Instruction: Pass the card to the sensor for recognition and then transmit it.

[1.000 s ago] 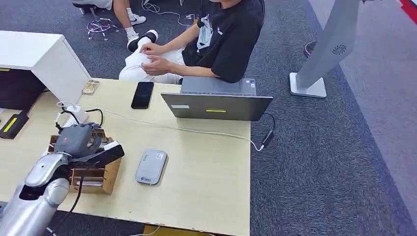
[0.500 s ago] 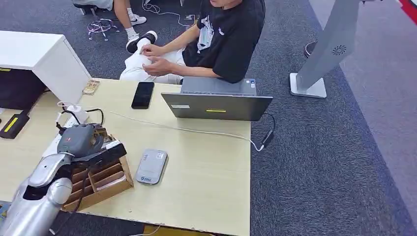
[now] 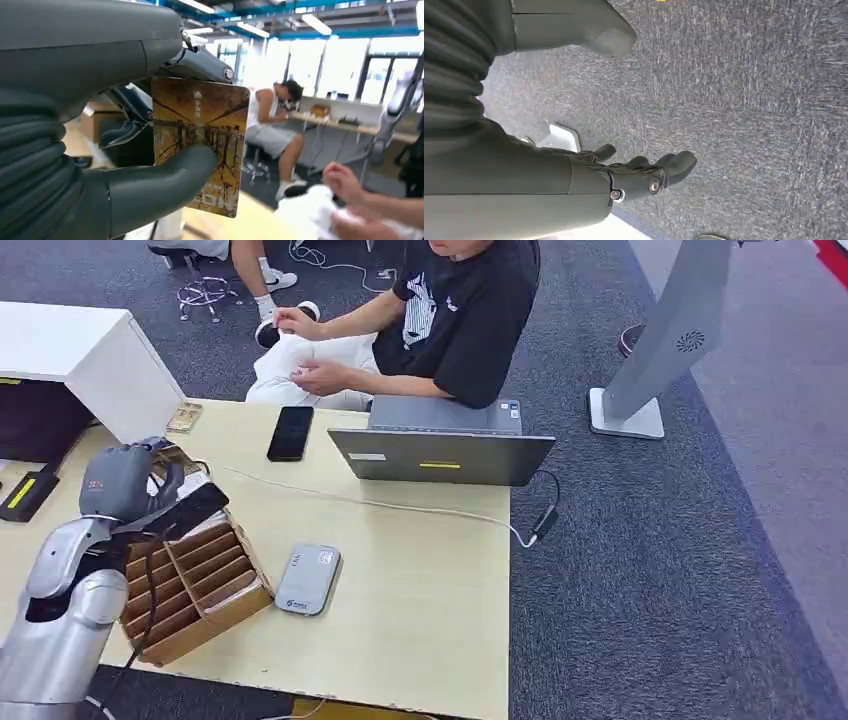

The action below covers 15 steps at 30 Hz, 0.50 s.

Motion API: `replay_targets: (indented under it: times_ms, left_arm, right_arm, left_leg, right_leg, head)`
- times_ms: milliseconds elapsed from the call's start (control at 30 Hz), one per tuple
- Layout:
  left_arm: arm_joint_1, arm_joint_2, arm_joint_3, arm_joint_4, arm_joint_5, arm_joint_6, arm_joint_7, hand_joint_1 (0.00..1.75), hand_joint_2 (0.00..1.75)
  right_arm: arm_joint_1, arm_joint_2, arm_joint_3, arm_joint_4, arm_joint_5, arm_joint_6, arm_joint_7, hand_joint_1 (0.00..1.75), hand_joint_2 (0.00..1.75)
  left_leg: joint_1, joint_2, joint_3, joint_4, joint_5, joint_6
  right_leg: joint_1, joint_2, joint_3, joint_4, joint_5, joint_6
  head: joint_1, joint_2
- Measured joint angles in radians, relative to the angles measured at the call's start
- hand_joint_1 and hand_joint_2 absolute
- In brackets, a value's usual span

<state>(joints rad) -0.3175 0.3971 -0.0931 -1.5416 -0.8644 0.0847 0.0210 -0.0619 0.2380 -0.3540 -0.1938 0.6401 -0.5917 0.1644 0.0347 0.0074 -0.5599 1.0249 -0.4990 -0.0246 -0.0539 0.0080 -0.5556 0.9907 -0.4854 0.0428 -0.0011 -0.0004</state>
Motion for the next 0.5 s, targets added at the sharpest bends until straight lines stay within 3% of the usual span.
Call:
replay_targets:
  times_ms: [200, 500]
  left_arm:
    - [-0.046, -0.004, 0.008, -0.069, -0.031, 0.005, 0.007, 1.75, 1.75]
    - [-0.098, -0.004, 0.008, -0.038, -0.195, 0.053, 0.099, 1.75, 1.75]
  right_arm:
    - [0.001, 0.001, -0.012, 0.000, -0.001, 0.001, -0.003, 0.00, 1.75]
    - [-0.001, 0.002, -0.017, 0.000, 0.014, 0.001, 0.004, 0.00, 1.75]
  left_leg:
    - [0.000, 0.000, 0.000, 0.000, 0.000, 0.000]
    - [0.000, 0.000, 0.000, 0.000, 0.000, 0.000]
  right_leg:
    - [0.000, 0.000, 0.000, 0.000, 0.000, 0.000]
    - [0.000, 0.000, 0.000, 0.000, 0.000, 0.000]
  head:
    - [0.000, 0.000]
    - [0.000, 0.000]
